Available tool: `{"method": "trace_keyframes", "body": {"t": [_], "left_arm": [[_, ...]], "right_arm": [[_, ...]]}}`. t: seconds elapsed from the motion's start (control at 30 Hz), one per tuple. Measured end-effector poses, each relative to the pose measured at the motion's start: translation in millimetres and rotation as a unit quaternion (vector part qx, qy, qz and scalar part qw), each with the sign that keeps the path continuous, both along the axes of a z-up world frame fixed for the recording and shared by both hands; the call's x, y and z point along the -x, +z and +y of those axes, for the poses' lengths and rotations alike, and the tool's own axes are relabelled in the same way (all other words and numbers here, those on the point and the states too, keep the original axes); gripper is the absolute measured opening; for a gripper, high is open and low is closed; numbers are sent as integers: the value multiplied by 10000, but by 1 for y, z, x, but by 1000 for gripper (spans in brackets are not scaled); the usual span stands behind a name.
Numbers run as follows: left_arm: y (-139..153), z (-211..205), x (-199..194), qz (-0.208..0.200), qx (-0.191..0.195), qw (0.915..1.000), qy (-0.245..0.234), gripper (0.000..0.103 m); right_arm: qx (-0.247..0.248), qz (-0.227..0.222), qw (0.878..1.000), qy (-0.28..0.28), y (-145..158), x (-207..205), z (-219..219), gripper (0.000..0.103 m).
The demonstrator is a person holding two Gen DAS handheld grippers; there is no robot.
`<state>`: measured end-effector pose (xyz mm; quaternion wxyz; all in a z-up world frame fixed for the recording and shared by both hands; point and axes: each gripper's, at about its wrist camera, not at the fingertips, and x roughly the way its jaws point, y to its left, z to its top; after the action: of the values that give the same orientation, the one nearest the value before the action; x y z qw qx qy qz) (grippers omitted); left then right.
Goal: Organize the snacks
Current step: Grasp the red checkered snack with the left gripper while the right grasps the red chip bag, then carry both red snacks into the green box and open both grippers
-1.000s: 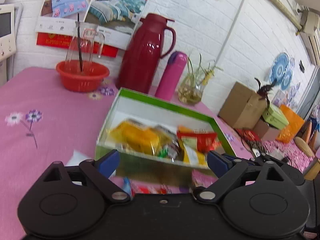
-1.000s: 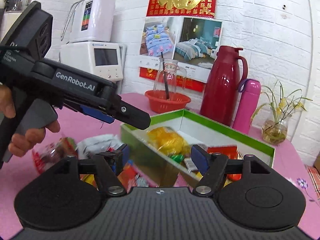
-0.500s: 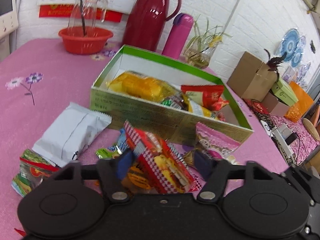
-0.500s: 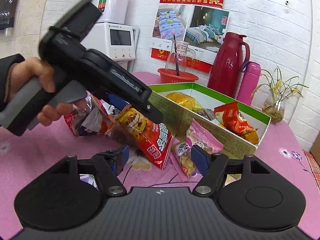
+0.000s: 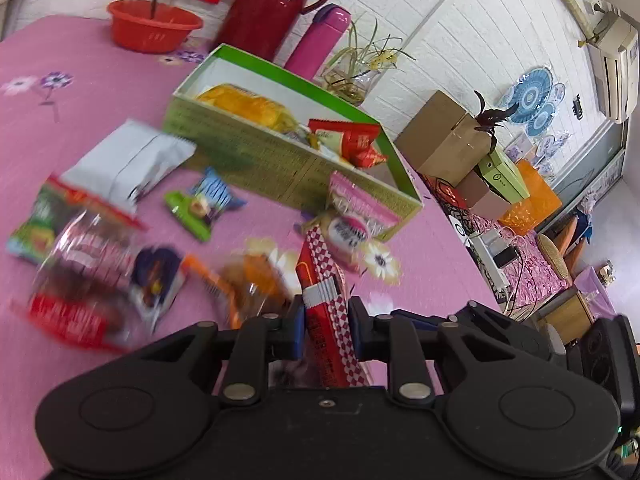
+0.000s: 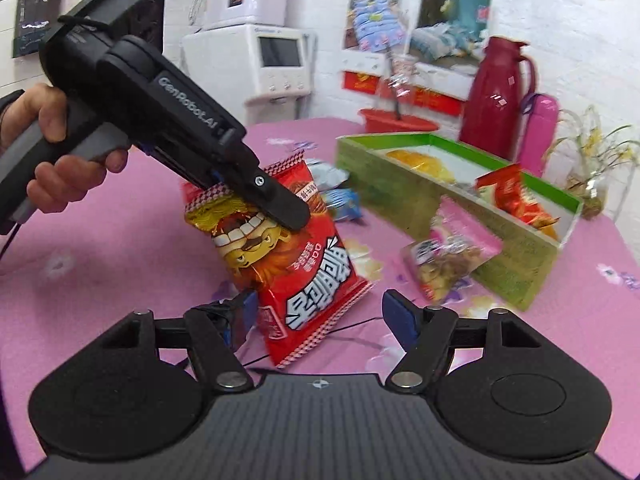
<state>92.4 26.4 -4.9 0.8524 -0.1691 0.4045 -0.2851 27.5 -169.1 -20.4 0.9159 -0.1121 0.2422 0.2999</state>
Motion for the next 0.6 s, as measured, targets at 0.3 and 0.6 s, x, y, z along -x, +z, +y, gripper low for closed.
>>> {"method": "trace_keyframes", "body": {"t": [0.3,0.6], "left_arm": [[-24,37,43,235,44,9980,592,64],[-31,33,48,230,142,9982,539,73]], "right_arm": [[387,234,9974,557,-12,22,23,103],[378,319,9972,563,-12,21,27,103]]}}
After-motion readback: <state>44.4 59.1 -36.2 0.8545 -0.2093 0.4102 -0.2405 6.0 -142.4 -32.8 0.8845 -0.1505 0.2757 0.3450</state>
